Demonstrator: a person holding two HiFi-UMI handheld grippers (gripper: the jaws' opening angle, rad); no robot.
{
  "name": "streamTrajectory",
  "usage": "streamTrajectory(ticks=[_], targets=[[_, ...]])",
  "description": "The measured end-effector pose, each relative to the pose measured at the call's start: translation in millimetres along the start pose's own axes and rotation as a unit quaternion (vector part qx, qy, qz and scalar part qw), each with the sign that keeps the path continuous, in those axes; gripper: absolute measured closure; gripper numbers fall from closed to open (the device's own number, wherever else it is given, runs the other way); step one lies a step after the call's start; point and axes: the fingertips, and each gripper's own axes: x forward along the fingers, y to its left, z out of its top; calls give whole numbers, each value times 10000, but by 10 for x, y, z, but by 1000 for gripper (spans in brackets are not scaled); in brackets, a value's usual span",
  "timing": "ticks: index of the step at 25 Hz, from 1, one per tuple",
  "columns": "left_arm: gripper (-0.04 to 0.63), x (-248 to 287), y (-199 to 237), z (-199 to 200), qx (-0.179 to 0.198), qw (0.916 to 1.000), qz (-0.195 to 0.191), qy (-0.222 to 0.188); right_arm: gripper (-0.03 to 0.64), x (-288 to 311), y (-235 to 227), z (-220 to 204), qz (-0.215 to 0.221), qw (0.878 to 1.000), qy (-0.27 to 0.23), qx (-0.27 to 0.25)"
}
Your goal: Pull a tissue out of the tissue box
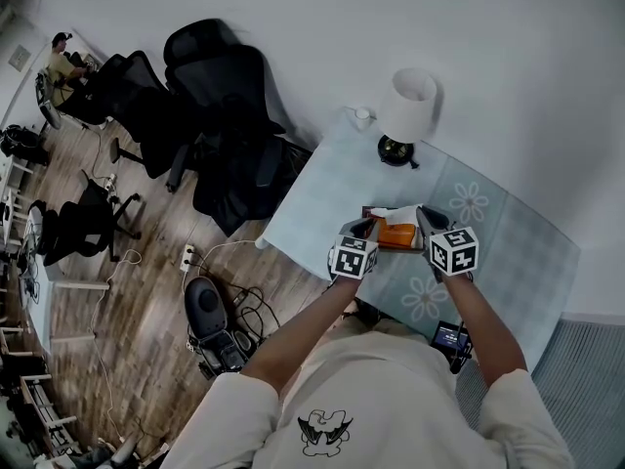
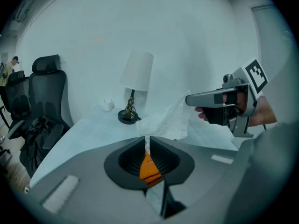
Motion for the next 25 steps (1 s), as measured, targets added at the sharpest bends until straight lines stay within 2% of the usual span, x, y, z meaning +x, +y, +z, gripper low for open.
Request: streamTrajectory(ticks=[4, 10, 14, 20, 25], targets=[[558, -109, -12, 145, 17, 9998, 36, -204, 603, -142, 58, 145, -40, 9998, -196, -1], [557, -212, -26, 204, -82, 9992, 33, -397, 603, -244, 61, 116, -137, 9994, -297, 100], [558, -380, -94, 230, 121, 9980, 40, -615, 603, -419, 173, 61, -252, 9985, -452, 168], [558, -685, -235, 243, 247, 9964, -75, -805, 603, -656, 358, -64, -408, 9977, -543, 67], [558, -922, -396, 279, 244, 9950, -178, -956, 603, -835, 440, -110, -567, 9961, -652, 196]])
